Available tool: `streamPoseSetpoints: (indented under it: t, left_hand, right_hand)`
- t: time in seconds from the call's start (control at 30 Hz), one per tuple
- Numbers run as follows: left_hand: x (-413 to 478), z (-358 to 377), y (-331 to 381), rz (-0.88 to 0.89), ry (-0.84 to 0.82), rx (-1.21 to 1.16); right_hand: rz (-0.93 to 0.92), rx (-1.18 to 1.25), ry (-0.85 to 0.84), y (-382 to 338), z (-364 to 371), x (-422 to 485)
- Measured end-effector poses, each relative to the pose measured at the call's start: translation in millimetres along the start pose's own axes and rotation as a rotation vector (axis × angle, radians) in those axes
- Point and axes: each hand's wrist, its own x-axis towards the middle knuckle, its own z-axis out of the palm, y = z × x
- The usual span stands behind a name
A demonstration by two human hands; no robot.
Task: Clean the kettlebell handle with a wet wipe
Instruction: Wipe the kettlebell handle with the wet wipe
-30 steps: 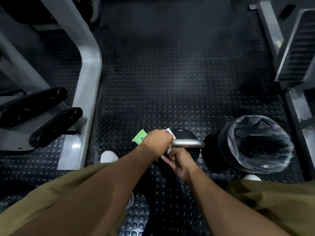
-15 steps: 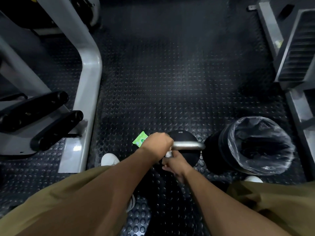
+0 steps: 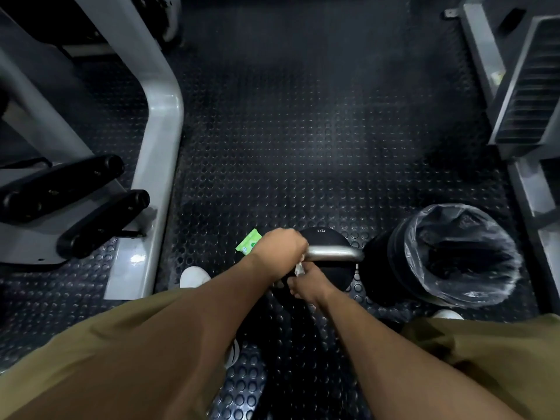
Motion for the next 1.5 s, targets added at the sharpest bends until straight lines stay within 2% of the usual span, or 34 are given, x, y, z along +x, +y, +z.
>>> streamPoseSetpoints:
  t: [0.2, 0.27, 0.33, 0.47, 0.53, 0.6, 0.73, 0.8, 0.93, 1.03, 1.1, 1.17, 1.23, 1.4, 1.5]
  left_hand:
    - [2, -6, 0, -0.003, -0.035, -0.028]
    - [1, -8, 0, -0.005, -0.038, -0.012]
    - [-1, -7, 0, 0.000, -0.008, -0.006]
    - [-3, -3, 0, 0.004, -0.005, -0.019]
    - [-2, -4, 0, 0.005, -0.012, -0.025]
    - [-2, -4, 0, 0.009, -0.013, -0.032]
    - [-6, -7, 0, 0.011, 0.019, -0.027]
    - [-6, -8, 1, 0.010, 0.021, -0.029]
    - [-7, -7, 1, 0.005, 0.027, -0.049]
    - [-6, -5, 0, 0.004, 0.026, -0.072]
    - [-5, -5, 1, 0.004, 0.014, -0.079]
    - [-5, -6, 1, 0.000, 0.014, -0.084]
    - [-5, -6, 0, 0.000, 0.005, -0.088]
    - [-5, -11, 1, -0.013, -0.060, -0.059]
    - [-4, -13, 0, -0.019, -0.074, -0.066]
  right_hand:
    - [0.071, 0.636, -0.009, 9, -18, -11]
    - [0.076, 0.720, -0.021, 11, -20, -9]
    - [0.064, 0.647, -0.038, 7, -14, -7]
    - [0.026, 0.159, -0.026, -1, -1, -5]
    - [-0.003, 0.021, -0.036, 0, 0, -3]
    - [0.013, 0.086, -0.055, 4, 0, -2]
    - [0.070, 0.522, -0.116, 2, -8, -7]
    - [0.081, 0.605, -0.147, 4, -16, -10]
    - [0.078, 0.557, -0.158, 6, -16, -11]
    - [0.044, 0.175, -0.092, 4, -9, -12]
    - [0.021, 0.050, -0.069, 3, -6, -11]
    - [0.039, 0.124, -0.063, 4, -3, -7]
    - [0.050, 0.306, -0.052, 4, -2, -5]
    - [0.015, 0.446, 0.150, 10, -8, -8]
    - [0.035, 0.608, 0.210, 11, -5, -14]
